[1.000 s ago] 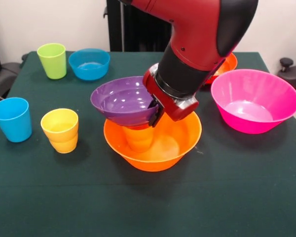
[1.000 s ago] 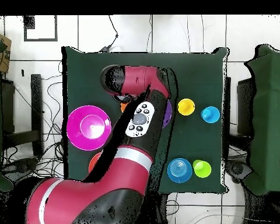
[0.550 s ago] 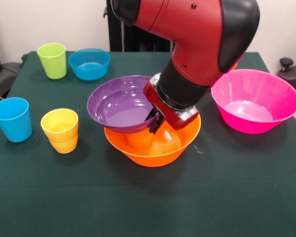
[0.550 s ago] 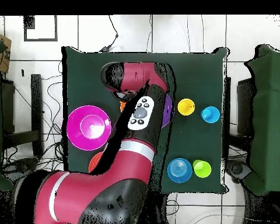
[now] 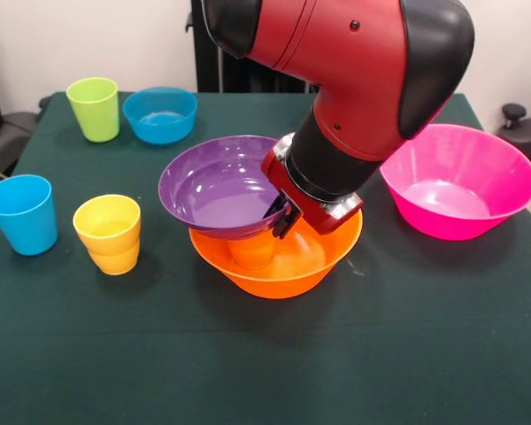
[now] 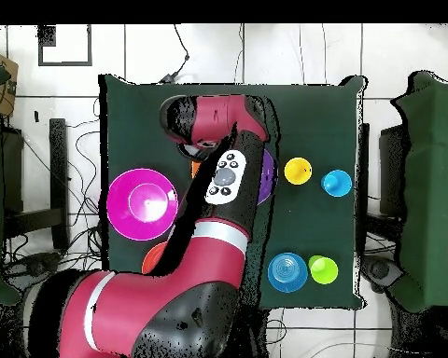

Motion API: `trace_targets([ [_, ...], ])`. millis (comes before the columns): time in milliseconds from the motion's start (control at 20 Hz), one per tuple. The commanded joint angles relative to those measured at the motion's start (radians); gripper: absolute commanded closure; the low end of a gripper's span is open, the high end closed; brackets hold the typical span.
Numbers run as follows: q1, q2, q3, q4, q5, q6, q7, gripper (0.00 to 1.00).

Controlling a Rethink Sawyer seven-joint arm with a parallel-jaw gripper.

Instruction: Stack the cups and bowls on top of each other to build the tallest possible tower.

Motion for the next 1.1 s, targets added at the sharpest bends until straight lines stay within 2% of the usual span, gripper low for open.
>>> trace_targets([
  [50,0.004,0.001,0.137,0.064,-0.016,0.091,-0.13,1.0],
  [750,0.017,0.006,0.123,0.067,-0.004,0.094,-0.064,1.0],
  [1100,0.03,0.013,0.098,0.052,-0.02,0.079,-0.04,1.0],
])
